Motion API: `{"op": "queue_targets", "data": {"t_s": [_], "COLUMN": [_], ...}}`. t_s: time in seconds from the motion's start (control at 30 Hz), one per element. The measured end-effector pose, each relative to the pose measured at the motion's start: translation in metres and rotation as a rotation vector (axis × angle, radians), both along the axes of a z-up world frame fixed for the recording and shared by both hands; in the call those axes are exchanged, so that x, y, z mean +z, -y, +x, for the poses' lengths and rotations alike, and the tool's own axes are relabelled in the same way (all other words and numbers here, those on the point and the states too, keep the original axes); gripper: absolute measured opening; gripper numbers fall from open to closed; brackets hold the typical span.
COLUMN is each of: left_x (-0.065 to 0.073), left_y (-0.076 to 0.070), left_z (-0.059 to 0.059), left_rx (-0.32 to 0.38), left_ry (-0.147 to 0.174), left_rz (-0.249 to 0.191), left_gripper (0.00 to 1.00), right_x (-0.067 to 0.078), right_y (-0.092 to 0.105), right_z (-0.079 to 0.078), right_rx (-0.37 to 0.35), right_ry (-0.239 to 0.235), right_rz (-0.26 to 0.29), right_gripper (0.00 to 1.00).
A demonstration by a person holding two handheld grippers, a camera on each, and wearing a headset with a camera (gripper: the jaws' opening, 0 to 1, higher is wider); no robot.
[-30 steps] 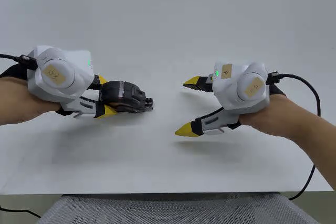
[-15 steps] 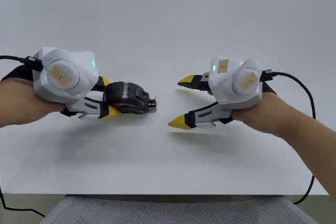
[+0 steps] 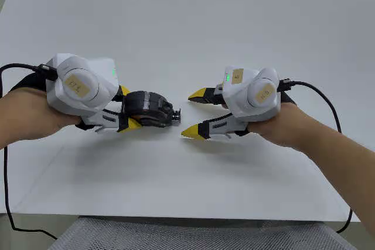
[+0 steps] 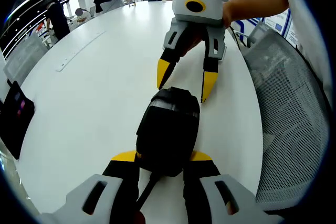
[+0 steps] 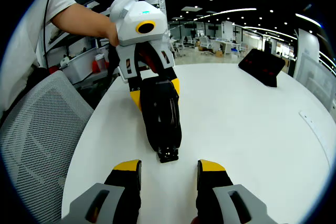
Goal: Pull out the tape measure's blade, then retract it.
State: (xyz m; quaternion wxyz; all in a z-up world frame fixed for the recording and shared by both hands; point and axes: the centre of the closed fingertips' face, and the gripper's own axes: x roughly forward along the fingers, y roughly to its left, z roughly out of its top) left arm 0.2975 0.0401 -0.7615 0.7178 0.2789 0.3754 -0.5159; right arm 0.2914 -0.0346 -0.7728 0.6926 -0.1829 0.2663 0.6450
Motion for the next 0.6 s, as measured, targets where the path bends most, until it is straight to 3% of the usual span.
{"op": "queue_targets", "data": {"t_s": [0.6], "left_x": [0.000], "left_y": [0.000], "left_z": [0.000], "left_rx": [-0.010], "left_ry": [0.001], "left_rz": [0.002], "left_gripper": [0.27], "right_x": [-0.004], "right_y": [-0.016], "right_z": [0.001], "right_rx": [0.071], "right_ry": [0.048], "right_rz": [0.020], "right_gripper": [0.20]}}
